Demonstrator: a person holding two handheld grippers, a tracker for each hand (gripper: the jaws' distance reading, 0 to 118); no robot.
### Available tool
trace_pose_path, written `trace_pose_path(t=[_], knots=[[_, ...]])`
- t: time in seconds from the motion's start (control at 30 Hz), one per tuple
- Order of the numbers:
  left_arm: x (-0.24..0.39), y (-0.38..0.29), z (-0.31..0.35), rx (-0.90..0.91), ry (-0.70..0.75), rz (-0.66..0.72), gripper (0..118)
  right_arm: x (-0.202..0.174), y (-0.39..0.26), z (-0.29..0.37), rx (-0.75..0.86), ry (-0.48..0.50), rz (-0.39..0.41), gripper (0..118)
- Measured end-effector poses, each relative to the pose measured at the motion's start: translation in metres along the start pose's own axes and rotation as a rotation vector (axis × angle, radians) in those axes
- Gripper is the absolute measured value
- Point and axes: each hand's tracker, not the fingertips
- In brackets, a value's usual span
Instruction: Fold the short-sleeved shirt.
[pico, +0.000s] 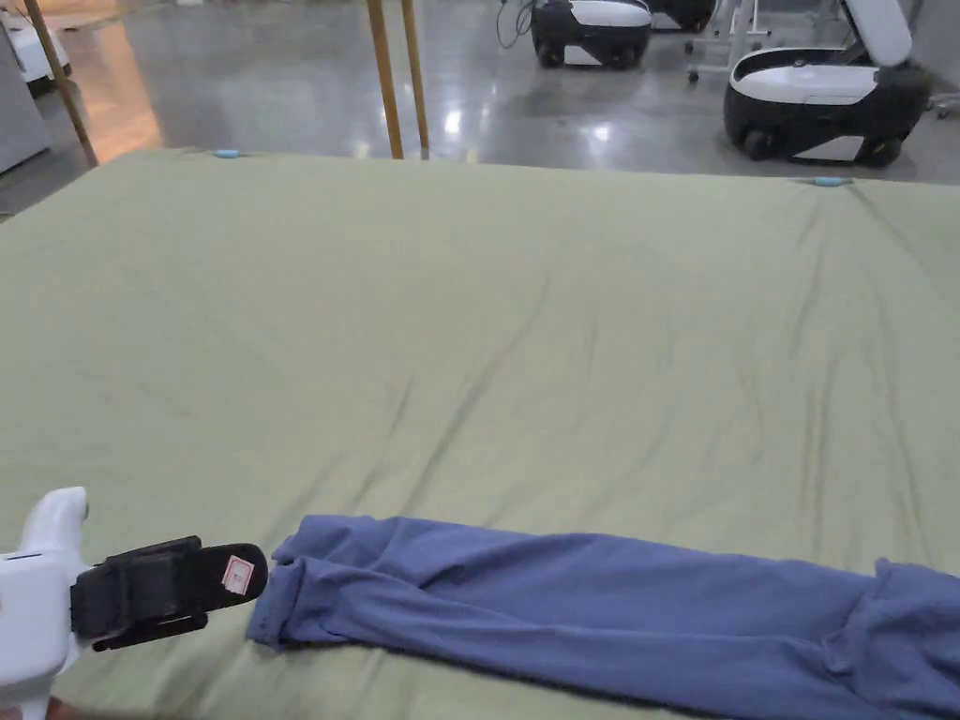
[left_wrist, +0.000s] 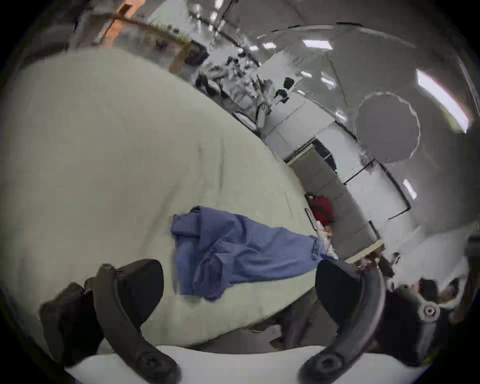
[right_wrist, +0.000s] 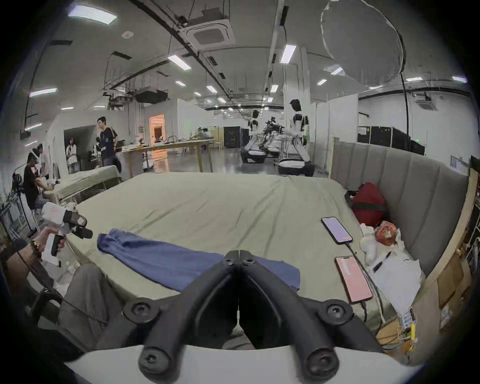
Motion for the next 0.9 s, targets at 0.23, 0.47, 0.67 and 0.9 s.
trace_pose_path(t=[0.23, 0.47, 0.67, 0.9], knots=[[-0.036, 0.008, -0.061, -0.079, 0.025, 0.003, 116, 0.000, -0.005, -0.008, -0.024, 0.008, -0.019, 1], [-0.012, 0.002, -0.100, -0.108, -0.020, -0.170, 116, -0.001, -0.005, -0.012, -0.036, 0.012, -0.029, 1], [0.002, -0.004, -0.101, -0.114, 0.025, -0.306, 39, -0.001, -0.007, -0.016, -0.058, 0.006, -0.031, 1], [0.002, -0.004, -0.094, -0.085, 0.092, -0.393, 15, 0.008, -0.012, -0.019, -0.076, -0.015, -0.038, 1]])
